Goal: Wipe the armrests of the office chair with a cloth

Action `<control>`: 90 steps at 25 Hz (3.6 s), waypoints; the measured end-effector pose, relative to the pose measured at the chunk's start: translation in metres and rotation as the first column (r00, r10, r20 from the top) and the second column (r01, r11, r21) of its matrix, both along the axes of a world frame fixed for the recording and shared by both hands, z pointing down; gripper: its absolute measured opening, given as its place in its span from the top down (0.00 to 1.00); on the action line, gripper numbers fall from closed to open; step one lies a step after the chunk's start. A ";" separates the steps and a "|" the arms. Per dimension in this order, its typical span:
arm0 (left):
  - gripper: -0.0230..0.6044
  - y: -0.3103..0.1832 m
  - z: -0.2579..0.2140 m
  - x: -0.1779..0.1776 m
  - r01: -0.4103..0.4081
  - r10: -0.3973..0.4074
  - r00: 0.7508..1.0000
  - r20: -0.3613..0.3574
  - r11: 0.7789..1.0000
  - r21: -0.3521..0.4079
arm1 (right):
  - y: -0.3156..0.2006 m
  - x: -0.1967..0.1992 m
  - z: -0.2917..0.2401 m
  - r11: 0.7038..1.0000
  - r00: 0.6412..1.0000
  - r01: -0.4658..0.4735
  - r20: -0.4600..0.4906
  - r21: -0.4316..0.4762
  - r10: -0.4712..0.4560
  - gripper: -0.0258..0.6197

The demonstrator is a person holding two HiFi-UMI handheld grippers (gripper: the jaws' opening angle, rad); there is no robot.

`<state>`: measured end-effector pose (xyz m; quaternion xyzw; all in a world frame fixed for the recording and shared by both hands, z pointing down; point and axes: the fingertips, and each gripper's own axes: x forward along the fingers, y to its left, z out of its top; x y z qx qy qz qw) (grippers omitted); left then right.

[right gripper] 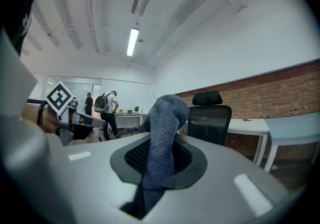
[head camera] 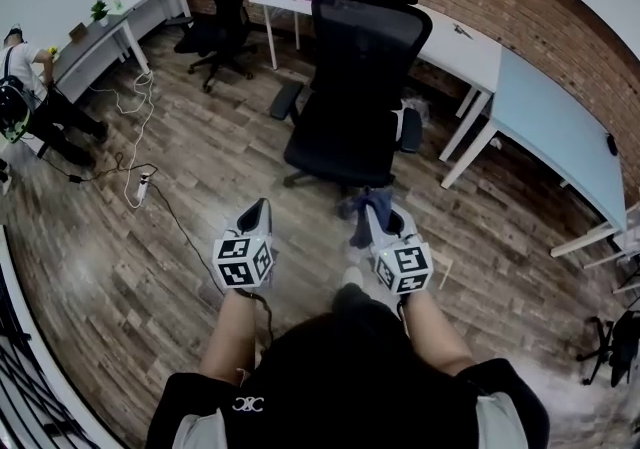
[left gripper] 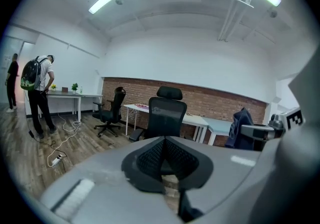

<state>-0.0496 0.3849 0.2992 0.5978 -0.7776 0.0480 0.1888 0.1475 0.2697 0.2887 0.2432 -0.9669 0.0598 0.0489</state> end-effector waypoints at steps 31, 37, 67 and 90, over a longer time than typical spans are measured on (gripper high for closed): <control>0.95 -0.218 0.020 -0.115 0.184 -0.185 0.983 -0.008 0.981 -0.068 | -0.199 -0.174 0.060 0.866 0.858 0.489 -0.126 -0.105 -0.499 0.89; 0.95 -0.253 0.032 -0.178 0.118 -0.122 0.992 -0.043 0.990 -0.079 | -0.247 -0.243 0.076 0.921 0.895 0.383 -0.218 -0.068 -0.389 0.89; 0.95 -0.317 0.141 -0.372 -0.042 0.003 0.984 -0.177 0.975 -0.216 | -0.385 -0.488 0.250 0.947 0.833 0.112 -0.491 -0.302 -0.256 0.89; 0.95 -0.311 0.188 -0.392 0.123 -0.203 0.946 -0.251 0.945 -0.304 | -0.481 -0.564 0.350 0.891 0.633 0.157 -0.649 -0.427 -0.423 0.89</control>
